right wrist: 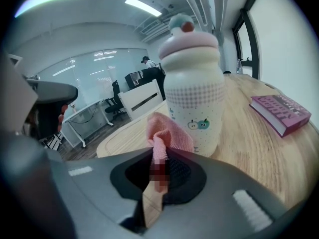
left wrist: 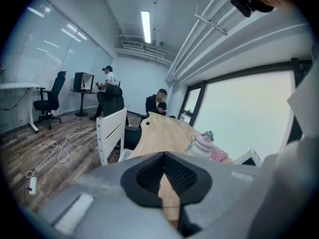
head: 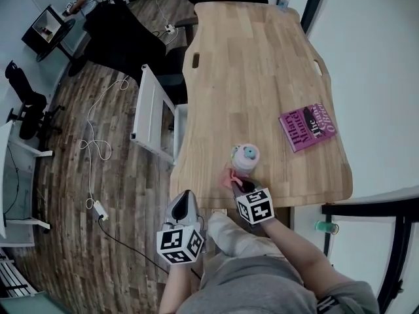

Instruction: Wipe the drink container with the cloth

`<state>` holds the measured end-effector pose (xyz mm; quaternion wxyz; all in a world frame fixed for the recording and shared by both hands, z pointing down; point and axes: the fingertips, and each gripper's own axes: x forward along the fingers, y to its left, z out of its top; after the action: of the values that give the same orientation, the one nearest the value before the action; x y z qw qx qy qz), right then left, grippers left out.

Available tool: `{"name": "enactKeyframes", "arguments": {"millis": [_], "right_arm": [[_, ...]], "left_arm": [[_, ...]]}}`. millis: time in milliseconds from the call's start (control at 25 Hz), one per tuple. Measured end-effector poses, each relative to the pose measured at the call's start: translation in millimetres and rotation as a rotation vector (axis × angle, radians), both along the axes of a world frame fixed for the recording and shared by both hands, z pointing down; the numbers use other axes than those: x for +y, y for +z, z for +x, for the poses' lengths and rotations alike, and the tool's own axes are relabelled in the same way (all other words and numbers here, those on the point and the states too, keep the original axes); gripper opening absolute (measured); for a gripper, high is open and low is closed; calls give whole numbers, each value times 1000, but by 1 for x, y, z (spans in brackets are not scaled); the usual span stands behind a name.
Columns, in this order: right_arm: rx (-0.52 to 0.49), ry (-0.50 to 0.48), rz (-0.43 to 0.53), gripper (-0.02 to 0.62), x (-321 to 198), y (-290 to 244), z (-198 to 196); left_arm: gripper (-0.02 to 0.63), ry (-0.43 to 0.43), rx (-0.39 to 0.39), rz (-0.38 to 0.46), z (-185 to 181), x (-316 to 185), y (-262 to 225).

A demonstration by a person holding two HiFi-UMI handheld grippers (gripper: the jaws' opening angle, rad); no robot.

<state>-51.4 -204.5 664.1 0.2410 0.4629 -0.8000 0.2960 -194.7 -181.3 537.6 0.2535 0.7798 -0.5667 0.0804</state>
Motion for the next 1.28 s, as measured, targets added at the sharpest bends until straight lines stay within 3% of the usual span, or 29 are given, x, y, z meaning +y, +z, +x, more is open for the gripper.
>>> {"name": "enactKeyframes", "arguments": {"millis": [400, 840, 1280], "right_arm": [[-74, -91, 141, 31, 41, -73, 6], [-133, -139, 307, 31, 86, -153, 25], [-134, -111, 401, 31, 125, -195, 65]], "left_arm": [[2, -60, -18, 35, 11, 34, -15], [2, -62, -15, 99, 46, 77, -43], [2, -34, -10, 142, 82, 116, -63]]}}
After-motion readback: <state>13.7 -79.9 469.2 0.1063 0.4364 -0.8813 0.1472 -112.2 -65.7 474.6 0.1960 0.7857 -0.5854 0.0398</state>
